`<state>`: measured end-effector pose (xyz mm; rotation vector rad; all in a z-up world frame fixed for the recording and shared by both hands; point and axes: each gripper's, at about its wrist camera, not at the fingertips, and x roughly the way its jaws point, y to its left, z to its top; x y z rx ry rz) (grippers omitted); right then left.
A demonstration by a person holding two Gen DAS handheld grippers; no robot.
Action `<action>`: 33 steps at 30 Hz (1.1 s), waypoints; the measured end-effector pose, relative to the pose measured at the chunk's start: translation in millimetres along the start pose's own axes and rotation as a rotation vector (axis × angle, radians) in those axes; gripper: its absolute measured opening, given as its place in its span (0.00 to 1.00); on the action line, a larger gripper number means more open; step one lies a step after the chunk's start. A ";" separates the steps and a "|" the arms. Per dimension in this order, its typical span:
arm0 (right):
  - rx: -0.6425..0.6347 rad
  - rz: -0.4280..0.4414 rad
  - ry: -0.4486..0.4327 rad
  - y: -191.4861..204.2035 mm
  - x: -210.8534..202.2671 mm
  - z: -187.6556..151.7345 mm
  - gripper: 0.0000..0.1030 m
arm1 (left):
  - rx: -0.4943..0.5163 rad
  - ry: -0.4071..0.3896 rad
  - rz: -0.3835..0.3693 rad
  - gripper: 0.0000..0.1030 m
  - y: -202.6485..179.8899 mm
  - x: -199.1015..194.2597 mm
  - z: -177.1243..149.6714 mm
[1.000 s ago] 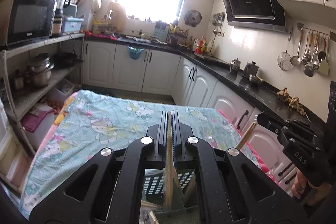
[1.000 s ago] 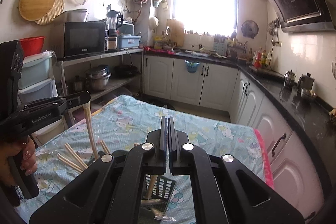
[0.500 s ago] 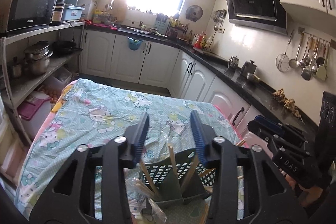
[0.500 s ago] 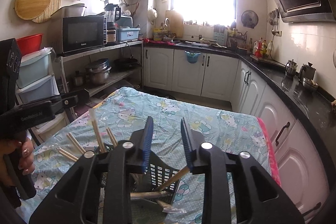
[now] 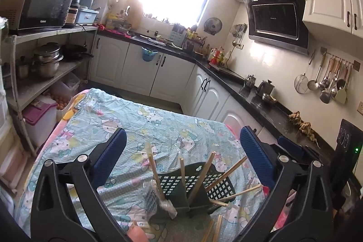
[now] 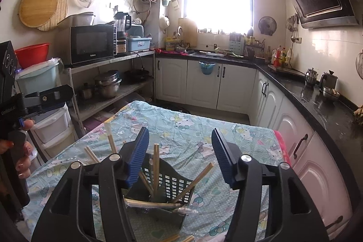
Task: Organize utensils
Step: 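Withdraw both tools from the basket toward the remaining chopsticks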
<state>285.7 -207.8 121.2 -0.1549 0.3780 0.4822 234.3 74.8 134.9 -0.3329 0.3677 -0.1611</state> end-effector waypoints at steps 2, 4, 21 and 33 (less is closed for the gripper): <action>0.001 0.005 -0.004 0.8 -5.5 -0.7 0.57 | 0.007 -0.003 0.003 0.90 -1.4 -5.4 -1.2; 0.002 0.008 -0.008 2.1 -10.2 -1.6 0.58 | 0.014 -0.010 0.004 0.90 -3.3 -11.4 -2.6; 0.004 0.032 -0.033 15.2 -56.9 -14.5 0.61 | 0.030 -0.009 -0.019 0.90 -11.4 -51.8 -37.8; -0.009 0.024 0.010 23.2 -70.9 -46.2 0.62 | 0.039 0.071 -0.024 0.90 -10.6 -51.6 -74.1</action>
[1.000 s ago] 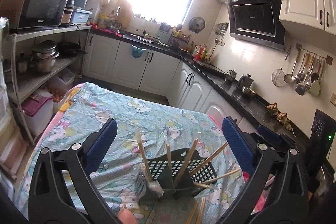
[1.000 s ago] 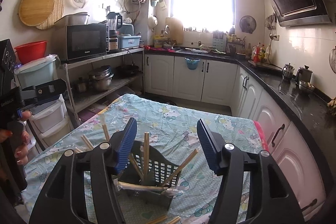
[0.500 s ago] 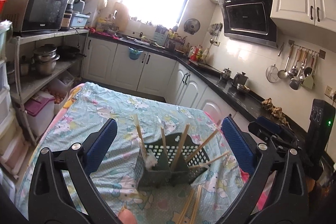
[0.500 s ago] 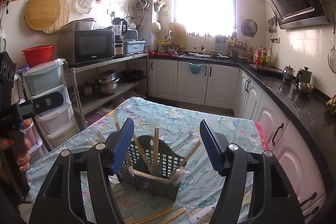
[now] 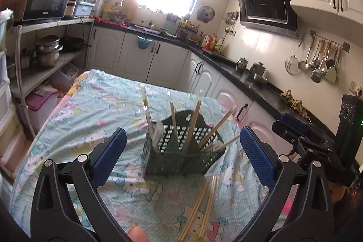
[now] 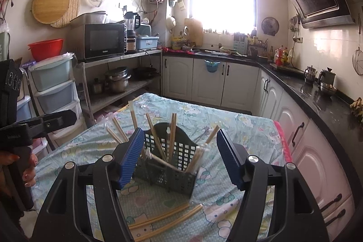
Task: Organize utensils
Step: 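Withdraw both tools from the basket toward the remaining chopsticks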
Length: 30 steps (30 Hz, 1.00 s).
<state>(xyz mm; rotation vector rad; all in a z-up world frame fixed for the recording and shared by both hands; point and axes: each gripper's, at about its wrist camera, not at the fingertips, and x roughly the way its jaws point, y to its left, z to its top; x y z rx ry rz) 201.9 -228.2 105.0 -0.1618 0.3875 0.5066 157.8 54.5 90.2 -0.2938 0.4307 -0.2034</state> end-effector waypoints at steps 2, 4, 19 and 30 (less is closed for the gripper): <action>0.002 0.001 0.007 0.0 -1.2 -3.8 0.62 | 0.005 0.013 0.004 0.90 -1.2 1.5 -4.9; 0.003 0.001 0.015 0.1 -1.3 -7.5 0.62 | 0.006 0.024 0.000 0.90 -2.1 2.4 -9.4; 0.015 -0.020 0.083 -7.9 5.7 -39.2 0.62 | 0.034 0.158 -0.020 0.90 -4.1 14.8 -67.1; 0.020 -0.025 0.173 -13.8 21.8 -73.0 0.62 | 0.073 0.264 -0.029 0.90 -5.5 23.0 -104.9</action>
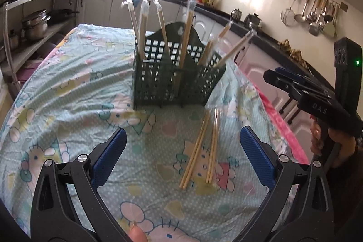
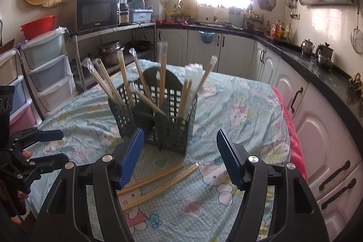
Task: Organize utensils
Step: 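Withdraw both tools from the basket toward the remaining chopsticks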
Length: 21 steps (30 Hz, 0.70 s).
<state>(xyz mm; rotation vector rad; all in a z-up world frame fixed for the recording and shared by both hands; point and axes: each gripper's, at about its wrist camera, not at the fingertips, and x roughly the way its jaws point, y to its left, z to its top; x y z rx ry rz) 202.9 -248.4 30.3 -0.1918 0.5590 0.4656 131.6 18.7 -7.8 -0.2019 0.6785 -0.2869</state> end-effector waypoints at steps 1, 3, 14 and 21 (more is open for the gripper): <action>0.001 0.000 0.005 -1.5 1.2 -2.5 0.62 | 0.000 0.006 -0.002 0.90 0.1 0.7 -2.0; 0.004 0.000 0.019 -3.4 4.7 -7.1 0.62 | 0.002 0.018 -0.005 0.90 1.2 3.1 -6.3; 0.011 0.015 0.090 -6.1 23.3 -29.8 0.62 | 0.048 0.099 -0.015 0.90 -5.4 18.7 -33.5; 0.011 0.011 0.142 -7.2 37.7 -42.5 0.62 | 0.068 0.172 -0.026 0.85 -9.0 34.3 -45.4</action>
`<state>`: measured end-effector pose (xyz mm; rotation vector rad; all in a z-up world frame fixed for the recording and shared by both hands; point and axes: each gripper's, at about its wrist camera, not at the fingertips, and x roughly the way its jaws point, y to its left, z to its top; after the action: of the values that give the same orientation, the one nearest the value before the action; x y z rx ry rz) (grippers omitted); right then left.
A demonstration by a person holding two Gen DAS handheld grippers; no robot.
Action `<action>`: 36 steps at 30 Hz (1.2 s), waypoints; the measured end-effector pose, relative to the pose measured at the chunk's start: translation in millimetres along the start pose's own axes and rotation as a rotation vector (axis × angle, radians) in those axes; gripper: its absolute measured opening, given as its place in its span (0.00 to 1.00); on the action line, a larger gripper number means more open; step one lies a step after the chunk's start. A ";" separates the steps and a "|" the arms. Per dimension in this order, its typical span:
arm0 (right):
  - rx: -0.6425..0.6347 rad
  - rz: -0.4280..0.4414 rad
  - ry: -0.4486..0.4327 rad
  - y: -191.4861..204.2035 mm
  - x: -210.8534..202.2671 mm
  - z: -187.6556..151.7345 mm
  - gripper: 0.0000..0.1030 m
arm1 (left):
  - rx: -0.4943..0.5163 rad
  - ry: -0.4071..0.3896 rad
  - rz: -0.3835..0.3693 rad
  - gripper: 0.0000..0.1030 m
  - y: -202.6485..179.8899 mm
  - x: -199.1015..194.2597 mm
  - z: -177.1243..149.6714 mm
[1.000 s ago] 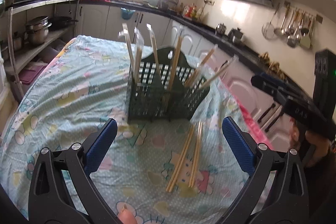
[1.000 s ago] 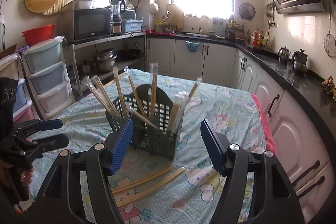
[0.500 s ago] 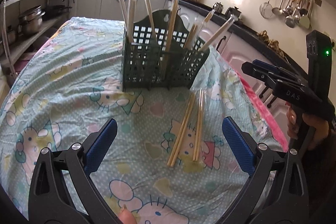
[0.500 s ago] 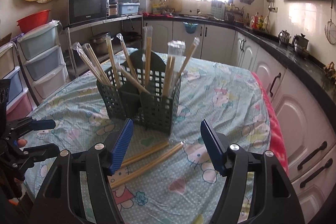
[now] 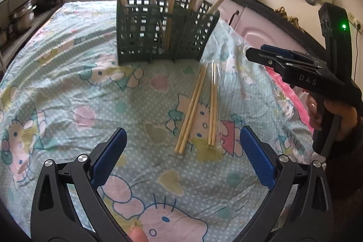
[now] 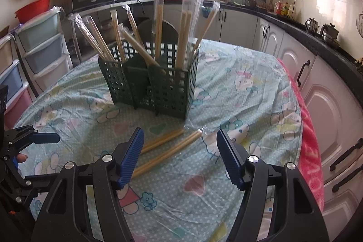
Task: Organize utensils
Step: 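Withdraw both tools from the basket toward the remaining chopsticks, then close the left tool on a loose chopstick while the right tool grasps another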
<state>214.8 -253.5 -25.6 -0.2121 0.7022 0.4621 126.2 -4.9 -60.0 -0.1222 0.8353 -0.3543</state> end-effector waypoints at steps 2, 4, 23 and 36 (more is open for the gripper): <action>0.006 -0.006 0.014 -3.2 5.2 -3.1 0.62 | 0.006 0.021 0.000 0.73 -0.7 4.8 -2.9; 0.008 -0.010 0.022 -6.3 9.0 -4.9 0.62 | 0.007 0.040 -0.005 0.67 -0.7 9.7 -6.8; 0.090 -0.040 0.135 -39.2 71.3 -0.9 0.58 | -0.015 0.087 -0.022 0.25 9.9 31.1 -21.5; 0.212 -0.003 0.227 -60.6 123.2 8.2 0.39 | -0.025 0.079 -0.028 0.14 17.3 29.1 -24.8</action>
<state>330.6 -262.5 -99.1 -0.0663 0.9673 0.3611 130.1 1.7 -101.2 -0.1442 0.9171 -0.3774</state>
